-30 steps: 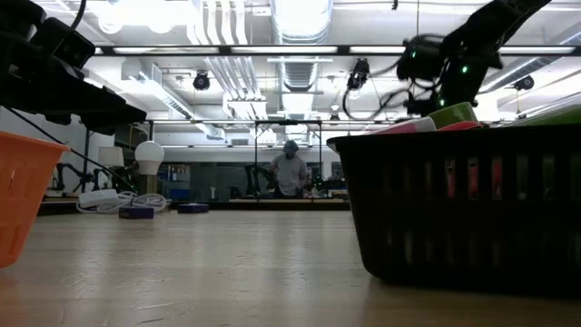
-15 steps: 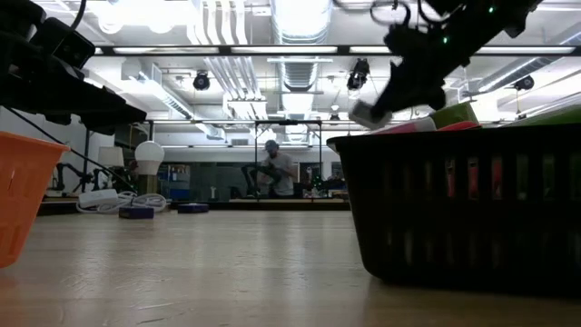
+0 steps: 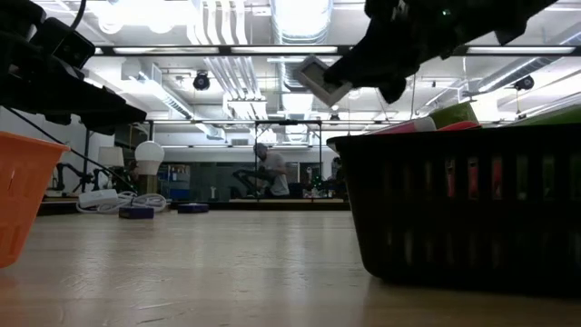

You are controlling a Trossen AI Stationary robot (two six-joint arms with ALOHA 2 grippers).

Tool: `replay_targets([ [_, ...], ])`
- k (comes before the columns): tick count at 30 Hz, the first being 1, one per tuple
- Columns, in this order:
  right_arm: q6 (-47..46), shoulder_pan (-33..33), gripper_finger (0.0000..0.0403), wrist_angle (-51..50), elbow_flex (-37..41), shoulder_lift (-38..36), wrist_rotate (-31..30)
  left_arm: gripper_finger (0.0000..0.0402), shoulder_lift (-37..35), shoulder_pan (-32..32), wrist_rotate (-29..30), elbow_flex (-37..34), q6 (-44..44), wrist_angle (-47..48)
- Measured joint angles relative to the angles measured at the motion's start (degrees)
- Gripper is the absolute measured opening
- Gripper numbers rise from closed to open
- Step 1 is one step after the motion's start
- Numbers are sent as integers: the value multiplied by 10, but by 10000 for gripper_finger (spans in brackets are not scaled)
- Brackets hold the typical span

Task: Pick & Place Office items
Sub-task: Put the right white timer in the orange bin

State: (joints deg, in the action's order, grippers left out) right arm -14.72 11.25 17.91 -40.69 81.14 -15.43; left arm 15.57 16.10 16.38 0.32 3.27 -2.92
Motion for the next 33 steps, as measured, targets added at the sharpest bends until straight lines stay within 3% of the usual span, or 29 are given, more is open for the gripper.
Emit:
replay_targets([
  [10,102,15,49,164,0,121,171,253,0,0,0,0,0,0],
  [14,109,15,50,208,0,154,211,253,0,0,0,0,0,0],
  [23,141,15,50,220,-45,195,278,253,0,0,0,0,0,0],
  [33,194,7,50,218,-144,302,342,252,0,0,0,0,0,0],
])
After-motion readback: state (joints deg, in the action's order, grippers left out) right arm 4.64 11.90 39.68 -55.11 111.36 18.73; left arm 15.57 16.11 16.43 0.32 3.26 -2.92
